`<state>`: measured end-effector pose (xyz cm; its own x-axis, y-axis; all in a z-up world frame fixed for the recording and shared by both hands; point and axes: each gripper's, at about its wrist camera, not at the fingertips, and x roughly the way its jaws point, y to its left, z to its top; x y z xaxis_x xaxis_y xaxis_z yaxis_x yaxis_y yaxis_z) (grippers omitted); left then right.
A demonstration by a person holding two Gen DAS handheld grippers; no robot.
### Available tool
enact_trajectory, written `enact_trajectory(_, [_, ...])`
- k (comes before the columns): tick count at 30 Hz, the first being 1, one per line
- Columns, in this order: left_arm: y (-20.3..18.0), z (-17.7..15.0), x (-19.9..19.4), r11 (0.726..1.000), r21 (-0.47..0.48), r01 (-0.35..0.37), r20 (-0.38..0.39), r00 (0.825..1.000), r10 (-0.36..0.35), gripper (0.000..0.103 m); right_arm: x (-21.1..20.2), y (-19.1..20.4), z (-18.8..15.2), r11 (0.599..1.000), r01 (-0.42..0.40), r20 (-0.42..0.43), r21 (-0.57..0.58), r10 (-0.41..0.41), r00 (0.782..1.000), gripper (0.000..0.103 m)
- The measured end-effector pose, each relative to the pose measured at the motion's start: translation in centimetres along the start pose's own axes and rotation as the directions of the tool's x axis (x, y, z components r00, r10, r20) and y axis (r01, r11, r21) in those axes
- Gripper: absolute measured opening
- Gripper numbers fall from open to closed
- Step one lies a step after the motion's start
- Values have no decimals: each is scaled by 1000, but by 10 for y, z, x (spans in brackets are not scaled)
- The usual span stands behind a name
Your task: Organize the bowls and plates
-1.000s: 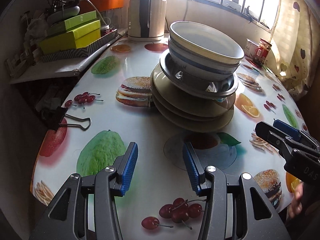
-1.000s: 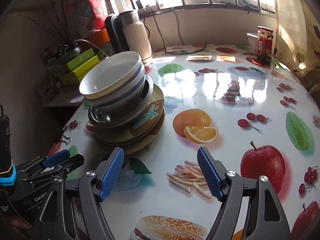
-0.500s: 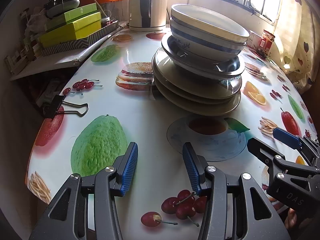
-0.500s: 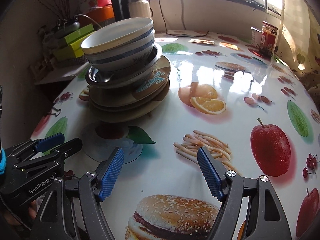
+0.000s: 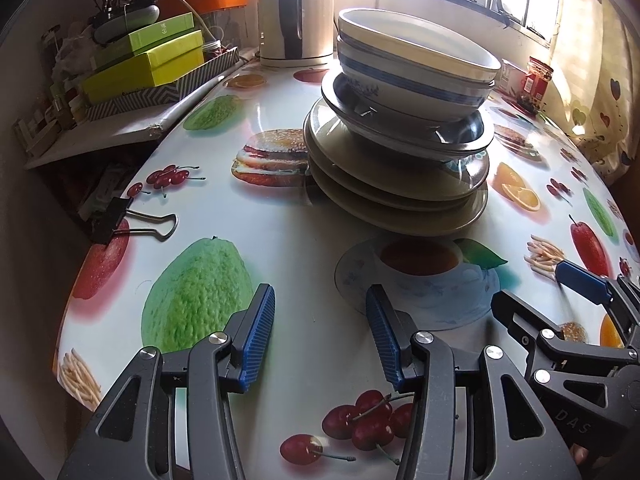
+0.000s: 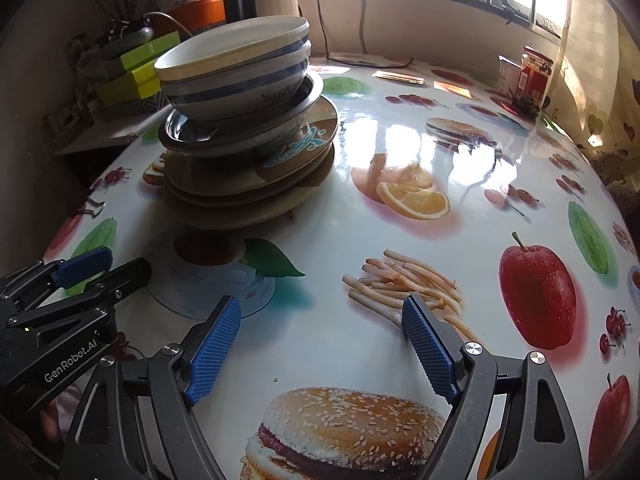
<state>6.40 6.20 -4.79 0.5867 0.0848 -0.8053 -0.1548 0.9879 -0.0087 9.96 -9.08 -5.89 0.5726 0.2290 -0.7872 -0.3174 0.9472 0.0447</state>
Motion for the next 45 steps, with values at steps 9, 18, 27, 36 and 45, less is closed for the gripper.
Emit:
enact_trajectory(9, [-3,0,0,1000,5,2,1,1000,-2,56,1,4,-3,999,32,13,-14,-32,999,87])
enact_trajectory(18, [-3,-1,0,1000,3,2,1,1000,-2,56,0,4,-3,999,35,17,-15,-34,999,87])
enact_trajectory(27, [-3,-1,0,1000,3,3,2,1000,-3,56,-1,3,-3,999,38,22,-12,-38,999,88])
enact_trajectory(36, [-3,-1,1,1000,2,3,1,1000,-3,57,-1,3,-4,999,39,23,-12,-38,999,88])
enact_trajectory(45, [-3,-1,1,1000,3,3,2,1000,-3,57,-1,2,-4,999,39,24,-12,-38,999,88])
